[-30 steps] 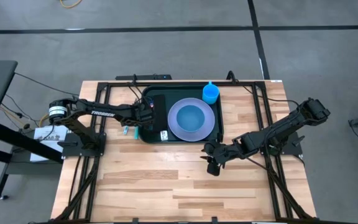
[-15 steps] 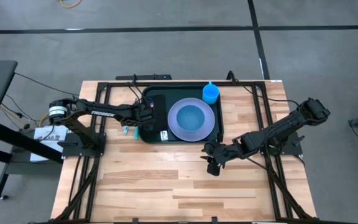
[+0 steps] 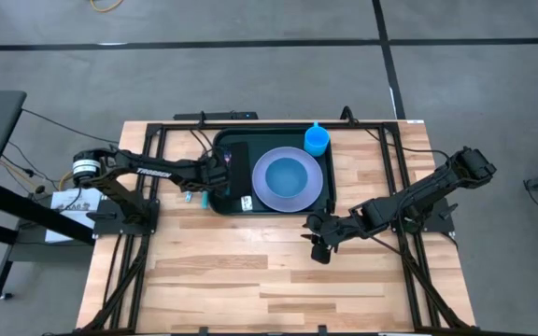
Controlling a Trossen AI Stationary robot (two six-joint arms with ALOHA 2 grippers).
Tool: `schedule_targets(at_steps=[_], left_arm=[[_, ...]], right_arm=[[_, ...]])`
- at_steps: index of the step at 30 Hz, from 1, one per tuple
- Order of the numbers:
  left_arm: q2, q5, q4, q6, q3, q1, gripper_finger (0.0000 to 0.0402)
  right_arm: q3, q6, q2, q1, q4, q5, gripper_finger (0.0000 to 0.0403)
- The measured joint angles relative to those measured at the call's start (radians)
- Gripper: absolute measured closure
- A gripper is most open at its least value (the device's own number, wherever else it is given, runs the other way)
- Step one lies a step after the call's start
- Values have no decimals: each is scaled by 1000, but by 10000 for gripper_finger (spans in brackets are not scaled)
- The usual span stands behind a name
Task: Set up tray
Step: Put the light blue spoon on the black napkin to the right of the blue fork
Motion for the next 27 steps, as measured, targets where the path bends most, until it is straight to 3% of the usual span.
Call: schedule_targets(at_steps=[13,27], left_arm=[[1,50,4,0,13,-2,328],[2,15,-27,-4,13,-2,328]], right_arm=[[0,0,0,0,24,0,274],[0,0,0,0,23,-8,274]])
